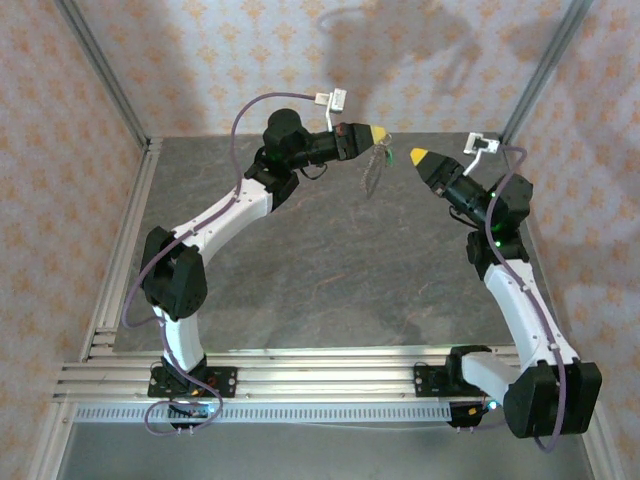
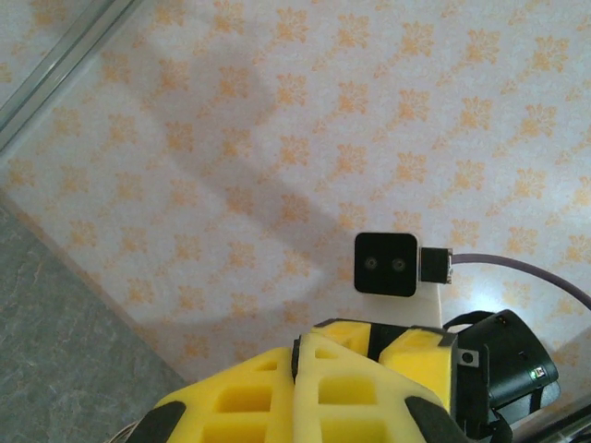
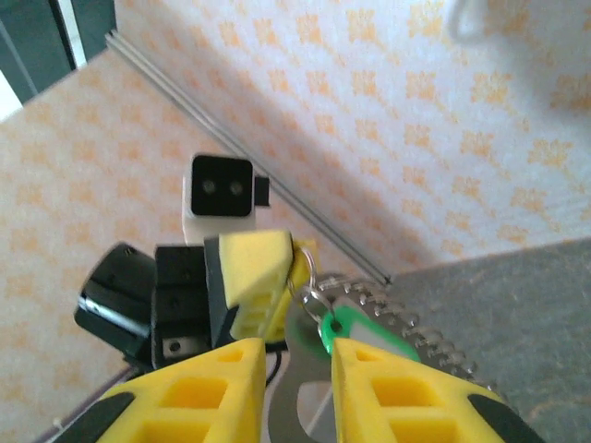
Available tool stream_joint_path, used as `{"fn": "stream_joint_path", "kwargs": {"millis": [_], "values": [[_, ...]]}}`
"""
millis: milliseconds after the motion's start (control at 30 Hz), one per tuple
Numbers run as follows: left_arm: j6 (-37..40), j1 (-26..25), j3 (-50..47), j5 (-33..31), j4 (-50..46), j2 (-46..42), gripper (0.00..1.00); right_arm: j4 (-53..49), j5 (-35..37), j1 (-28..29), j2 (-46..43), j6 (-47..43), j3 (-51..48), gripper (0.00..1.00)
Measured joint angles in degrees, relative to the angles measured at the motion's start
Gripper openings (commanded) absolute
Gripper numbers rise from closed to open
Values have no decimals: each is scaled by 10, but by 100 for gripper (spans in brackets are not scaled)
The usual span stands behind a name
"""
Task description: Put the keys on the keyring
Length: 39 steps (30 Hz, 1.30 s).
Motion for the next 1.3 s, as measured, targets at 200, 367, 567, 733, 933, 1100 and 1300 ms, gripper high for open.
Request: {"fn": "stream_joint_path", "kwargs": {"millis": [200, 367, 567, 733, 933, 1100, 1300], "values": [[-6, 0, 0, 0, 2, 0, 0, 47, 33, 3, 30, 45, 4, 29], [-9, -1, 0, -2, 2, 0, 0, 80, 44, 37, 73, 70, 14, 29], [-9, -1, 0, -2, 2, 0, 0, 101, 49, 71, 96, 74, 23, 28], [-9, -1, 0, -2, 2, 0, 0, 109, 52, 80, 104, 76, 31, 25], [-9, -1, 0, -2, 2, 0, 0, 113, 53, 85, 113, 80, 33, 12], [-9, -1, 0, -4, 3, 0, 0, 112, 56, 85, 115, 79, 33, 0], [-6, 0, 0, -4, -2, 0, 13, 102, 55, 85, 115, 65, 35, 0]]}}
